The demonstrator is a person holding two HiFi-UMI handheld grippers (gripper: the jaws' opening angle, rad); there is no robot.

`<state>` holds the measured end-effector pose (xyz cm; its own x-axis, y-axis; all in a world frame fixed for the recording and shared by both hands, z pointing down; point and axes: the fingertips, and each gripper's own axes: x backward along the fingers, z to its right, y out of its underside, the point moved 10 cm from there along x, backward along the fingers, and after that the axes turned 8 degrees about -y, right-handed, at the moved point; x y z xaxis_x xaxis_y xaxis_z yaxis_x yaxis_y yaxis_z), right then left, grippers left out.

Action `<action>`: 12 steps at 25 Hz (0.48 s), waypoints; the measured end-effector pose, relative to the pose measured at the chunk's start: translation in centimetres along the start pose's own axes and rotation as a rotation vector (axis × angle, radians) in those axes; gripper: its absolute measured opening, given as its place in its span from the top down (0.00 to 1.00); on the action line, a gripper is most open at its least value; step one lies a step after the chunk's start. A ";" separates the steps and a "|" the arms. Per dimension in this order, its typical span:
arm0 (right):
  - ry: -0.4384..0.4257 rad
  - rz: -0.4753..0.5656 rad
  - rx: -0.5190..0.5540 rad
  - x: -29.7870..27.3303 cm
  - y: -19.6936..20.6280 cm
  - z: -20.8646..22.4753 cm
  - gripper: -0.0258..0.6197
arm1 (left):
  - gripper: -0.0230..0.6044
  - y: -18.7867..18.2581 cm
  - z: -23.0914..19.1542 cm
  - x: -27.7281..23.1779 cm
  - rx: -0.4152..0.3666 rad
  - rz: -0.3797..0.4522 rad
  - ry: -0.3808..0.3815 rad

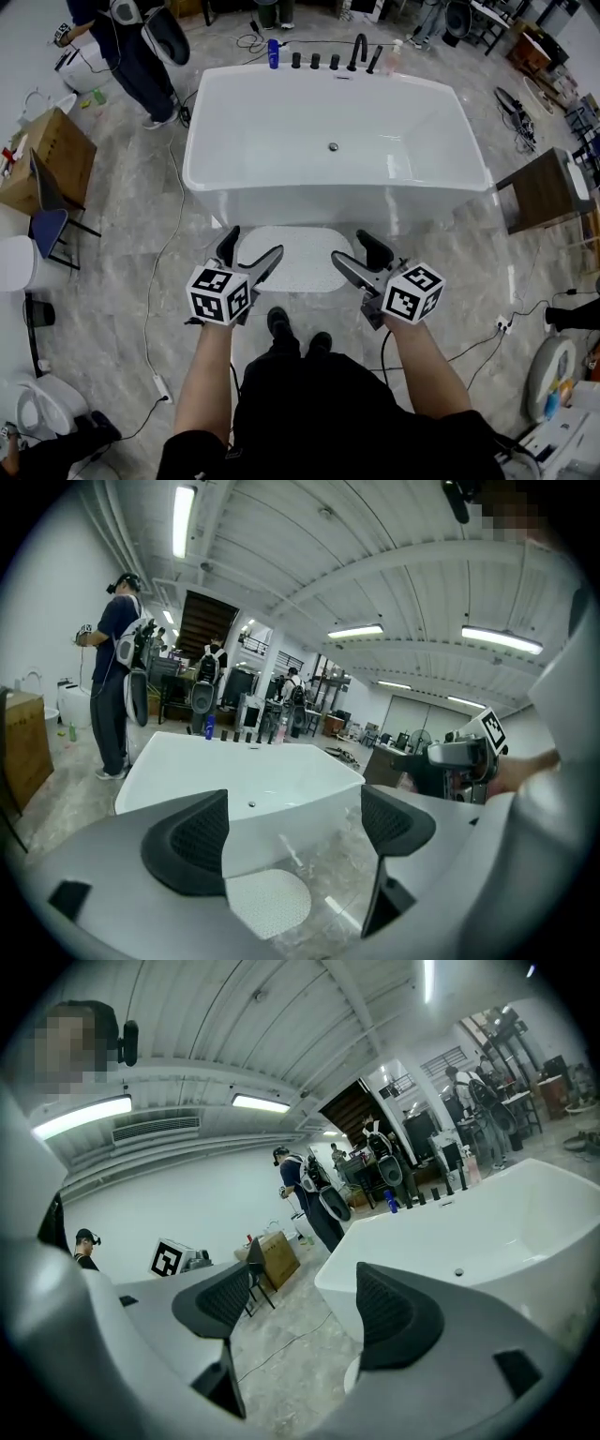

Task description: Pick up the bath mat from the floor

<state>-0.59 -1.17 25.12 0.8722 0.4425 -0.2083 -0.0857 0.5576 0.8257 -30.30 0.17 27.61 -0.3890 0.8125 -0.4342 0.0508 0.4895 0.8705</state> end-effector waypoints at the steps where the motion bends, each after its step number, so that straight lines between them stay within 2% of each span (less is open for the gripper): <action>1: 0.001 0.005 -0.008 0.8 0.2 0.1 0.41 | 0.24 -0.1 0.9 0.0 -0.022 -0.001 0.001; 4: 0.002 0.017 -0.024 3.1 0.8 0.5 0.41 | 0.24 -0.6 3.4 0.3 -0.059 0.011 0.003; 7: 0.002 0.015 -0.028 4.6 1.5 1.4 0.42 | 0.24 -0.2 4.9 0.1 -0.040 0.024 0.001; 12: 0.021 -0.015 -0.072 5.0 4.3 3.6 0.42 | 0.24 4.0 5.1 -1.2 -0.036 -0.042 -0.043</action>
<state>5.10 0.94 29.51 0.8632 0.4483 -0.2321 -0.1077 0.6127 0.7829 -24.92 2.77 30.39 -0.3501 0.8048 -0.4792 0.0023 0.5123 0.8588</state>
